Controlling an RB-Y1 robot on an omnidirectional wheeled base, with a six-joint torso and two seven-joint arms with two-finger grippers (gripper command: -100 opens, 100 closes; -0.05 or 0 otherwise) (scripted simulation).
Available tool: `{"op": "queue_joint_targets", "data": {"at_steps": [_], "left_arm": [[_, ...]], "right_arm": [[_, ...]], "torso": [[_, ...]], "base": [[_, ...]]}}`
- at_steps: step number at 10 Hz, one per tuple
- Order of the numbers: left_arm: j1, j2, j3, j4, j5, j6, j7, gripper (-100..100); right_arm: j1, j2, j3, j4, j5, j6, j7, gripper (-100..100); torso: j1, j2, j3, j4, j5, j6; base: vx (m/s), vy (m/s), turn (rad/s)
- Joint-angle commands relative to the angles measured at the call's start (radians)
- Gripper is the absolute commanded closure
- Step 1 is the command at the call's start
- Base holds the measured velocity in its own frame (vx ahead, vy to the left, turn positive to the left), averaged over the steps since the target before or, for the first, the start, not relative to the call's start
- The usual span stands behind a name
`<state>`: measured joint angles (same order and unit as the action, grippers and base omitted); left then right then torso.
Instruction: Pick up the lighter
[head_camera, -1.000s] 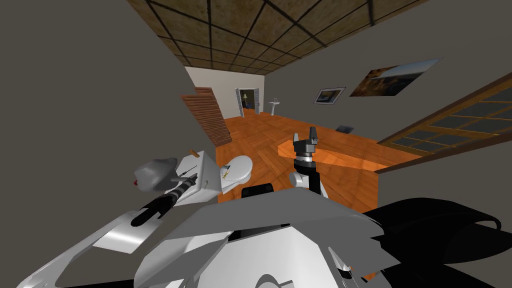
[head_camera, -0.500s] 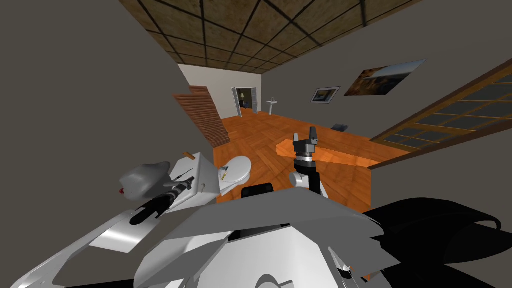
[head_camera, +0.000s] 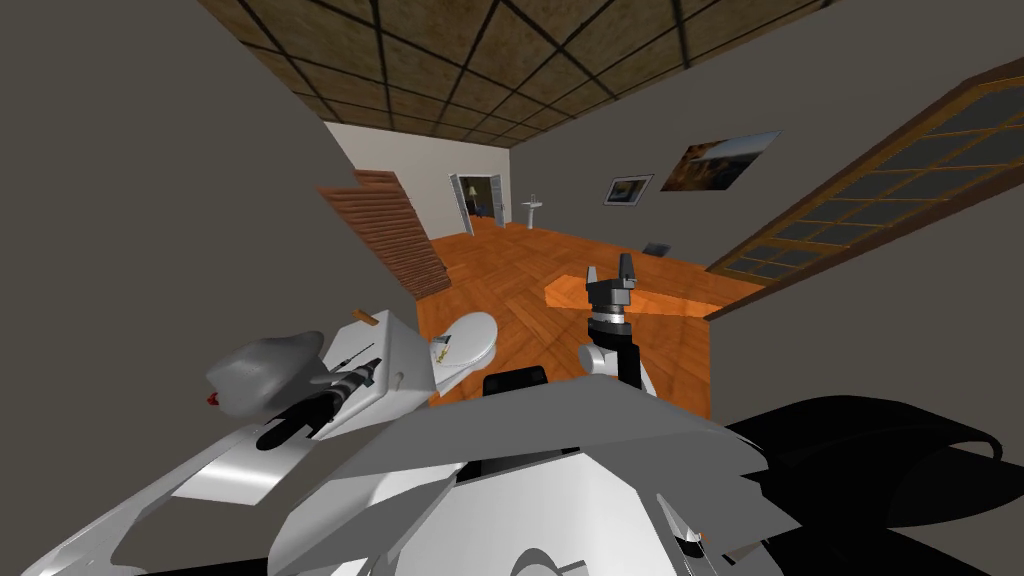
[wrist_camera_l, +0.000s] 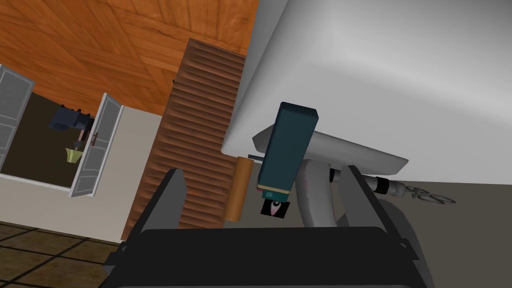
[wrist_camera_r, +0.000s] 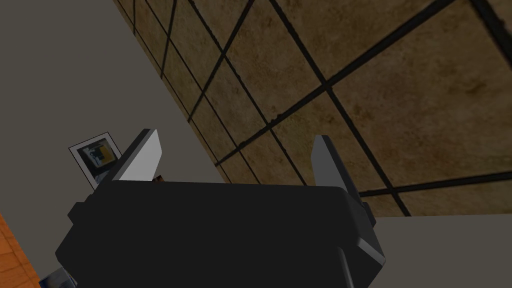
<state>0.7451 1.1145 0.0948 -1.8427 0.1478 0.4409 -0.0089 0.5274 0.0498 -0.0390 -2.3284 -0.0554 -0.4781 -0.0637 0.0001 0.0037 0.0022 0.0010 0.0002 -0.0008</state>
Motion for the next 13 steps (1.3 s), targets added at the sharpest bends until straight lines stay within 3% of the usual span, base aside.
{"op": "queue_joint_targets", "data": {"at_steps": [1, 3, 4, 8, 9, 10, 13], "left_arm": [[-0.016, -0.012, 0.0, 0.042, 0.006, -0.002, 0.005, -100], [-0.02, -0.015, -0.002, 0.049, 0.004, 0.0, 0.004, -100], [-0.022, -0.015, -0.003, 0.051, 0.005, 0.0, 0.004, 100], [-0.022, -0.015, -0.003, 0.051, 0.004, 0.0, 0.003, 100], [-0.022, -0.015, -0.003, 0.051, 0.004, 0.0, 0.003, 0], [-0.01, -0.008, 0.0, 0.026, 0.003, -0.001, 0.003, 100], [0.012, 0.007, -0.002, -0.039, -0.008, 0.003, -0.004, 100]], "right_arm": [[0.0, 0.0, 0.0, 0.0, 0.0, 0.0, 0.0, 0], [0.0, 0.0, 0.0, 0.0, 0.0, 0.0, 0.0, 0], [0.0, 0.0, 0.0, 0.0, 0.0, 0.0, 0.0, 0], [0.0, 0.0, 0.0, 0.0, 0.0, 0.0, 0.0, 0], [0.0, 0.0, 0.0, 0.0, 0.0, 0.0, 0.0, 0], [0.0, 0.0, 0.0, 0.0, 0.0, 0.0, 0.0, 0], [0.0, 0.0, 0.0, 0.0, 0.0, 0.0, 0.0, 0]], "torso": [[0.0, 0.0, 0.0, 0.0, 0.0, 0.0], [0.003, -0.002, -0.001, 0.0, 0.003, 0.004], [0.004, -0.005, -0.003, -0.001, 0.003, 0.003], [0.004, -0.009, -0.005, -0.002, 0.004, 0.003], [0.004, -0.009, -0.005, -0.002, 0.004, 0.003], [0.004, -0.009, -0.005, -0.002, 0.004, 0.003], [0.004, -0.013, -0.008, -0.003, 0.004, 0.002]], "base": [[-0.076, -0.014, -0.241], [-0.058, -0.006, -0.124], [-0.008, -0.001, 0.008], [-0.001, 0.0, 0.001], [0.0, 0.0, 0.0], [0.042, 0.011, 0.212], [0.083, 0.006, 0.231]]}}
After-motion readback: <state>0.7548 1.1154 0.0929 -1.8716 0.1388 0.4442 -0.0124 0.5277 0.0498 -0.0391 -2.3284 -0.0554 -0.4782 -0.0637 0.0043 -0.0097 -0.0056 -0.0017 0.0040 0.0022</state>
